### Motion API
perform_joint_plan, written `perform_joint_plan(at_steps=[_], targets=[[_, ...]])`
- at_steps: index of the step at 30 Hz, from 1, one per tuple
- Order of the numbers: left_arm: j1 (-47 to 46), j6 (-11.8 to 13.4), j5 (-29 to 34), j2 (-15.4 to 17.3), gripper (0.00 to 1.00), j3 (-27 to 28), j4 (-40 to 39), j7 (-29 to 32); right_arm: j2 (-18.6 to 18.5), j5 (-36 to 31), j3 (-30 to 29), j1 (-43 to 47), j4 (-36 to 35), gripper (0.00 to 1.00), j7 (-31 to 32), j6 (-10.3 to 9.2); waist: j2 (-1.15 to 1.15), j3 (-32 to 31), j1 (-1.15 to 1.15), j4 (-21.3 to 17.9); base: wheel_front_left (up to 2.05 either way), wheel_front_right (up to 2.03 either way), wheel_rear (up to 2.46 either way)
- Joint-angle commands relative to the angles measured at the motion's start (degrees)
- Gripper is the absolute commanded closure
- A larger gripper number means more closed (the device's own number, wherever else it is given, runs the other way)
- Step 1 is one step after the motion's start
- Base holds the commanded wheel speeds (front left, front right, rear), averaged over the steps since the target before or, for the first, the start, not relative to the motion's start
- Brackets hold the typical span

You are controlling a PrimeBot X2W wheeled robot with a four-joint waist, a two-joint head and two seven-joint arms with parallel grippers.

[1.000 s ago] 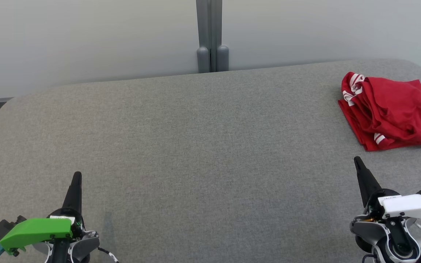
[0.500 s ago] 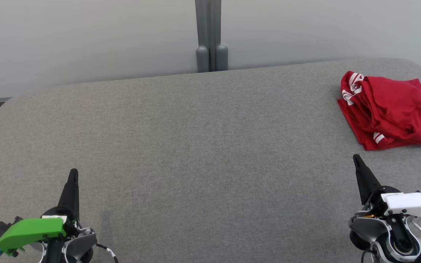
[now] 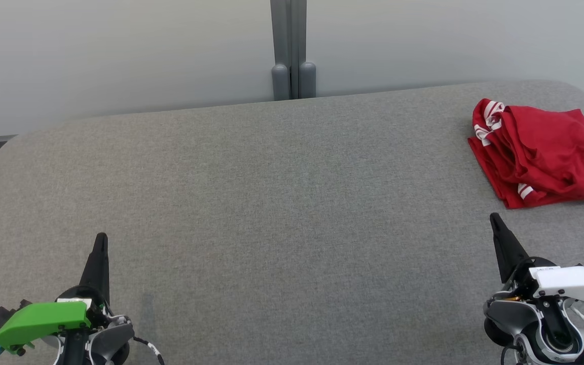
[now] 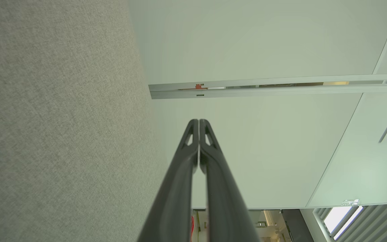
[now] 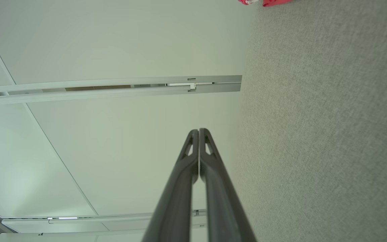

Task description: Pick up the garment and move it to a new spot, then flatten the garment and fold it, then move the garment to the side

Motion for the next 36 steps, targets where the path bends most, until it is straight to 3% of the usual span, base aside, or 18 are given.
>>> perform_joint_plan(at_steps=[1,36], targets=[[-0.6,-0.2,-0.2,0.0,1.00,0.1,-0.1,0.3,0.1,0.0,-0.2,-0.4,0.1,1.00,0.3,0.02,0.00,0.0,0.00,0.0,0.00,0.00,0.00],[-0.6,-0.2,-0.2,0.0,1.00,0.1,-0.1,0.3,0.4,-0.5,-0.6,-0.4,0.1,1.00,0.6,0.02,0.00,0.0,0.00,0.0,0.00,0.00,0.00]])
